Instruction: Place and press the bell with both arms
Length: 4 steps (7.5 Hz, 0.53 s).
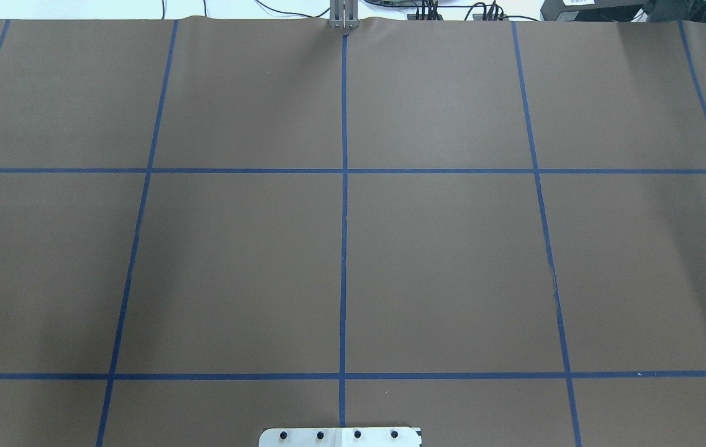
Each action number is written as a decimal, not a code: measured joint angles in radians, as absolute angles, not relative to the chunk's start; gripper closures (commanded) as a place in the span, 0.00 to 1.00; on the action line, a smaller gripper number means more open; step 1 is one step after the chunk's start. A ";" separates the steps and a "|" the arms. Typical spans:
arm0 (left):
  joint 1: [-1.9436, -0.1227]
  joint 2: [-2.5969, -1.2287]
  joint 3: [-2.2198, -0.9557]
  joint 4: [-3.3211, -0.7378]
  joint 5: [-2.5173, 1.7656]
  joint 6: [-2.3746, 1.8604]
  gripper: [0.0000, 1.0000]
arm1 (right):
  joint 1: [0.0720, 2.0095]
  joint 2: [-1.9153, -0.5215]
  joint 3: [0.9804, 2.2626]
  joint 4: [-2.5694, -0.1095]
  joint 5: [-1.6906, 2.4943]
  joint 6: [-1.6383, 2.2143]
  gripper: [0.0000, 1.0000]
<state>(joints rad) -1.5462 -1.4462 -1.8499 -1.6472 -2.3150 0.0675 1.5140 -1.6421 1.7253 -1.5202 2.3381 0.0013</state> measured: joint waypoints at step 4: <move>-1.512 -1.454 -1.869 -1.650 -2.323 0.063 0.00 | 1.490 -1.642 1.820 -1.518 2.345 0.114 0.00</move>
<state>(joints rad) -1.5120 -1.4542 -1.8686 -1.6503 -2.3230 0.0628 1.4901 -1.6416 1.8205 -1.5184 2.3448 0.1141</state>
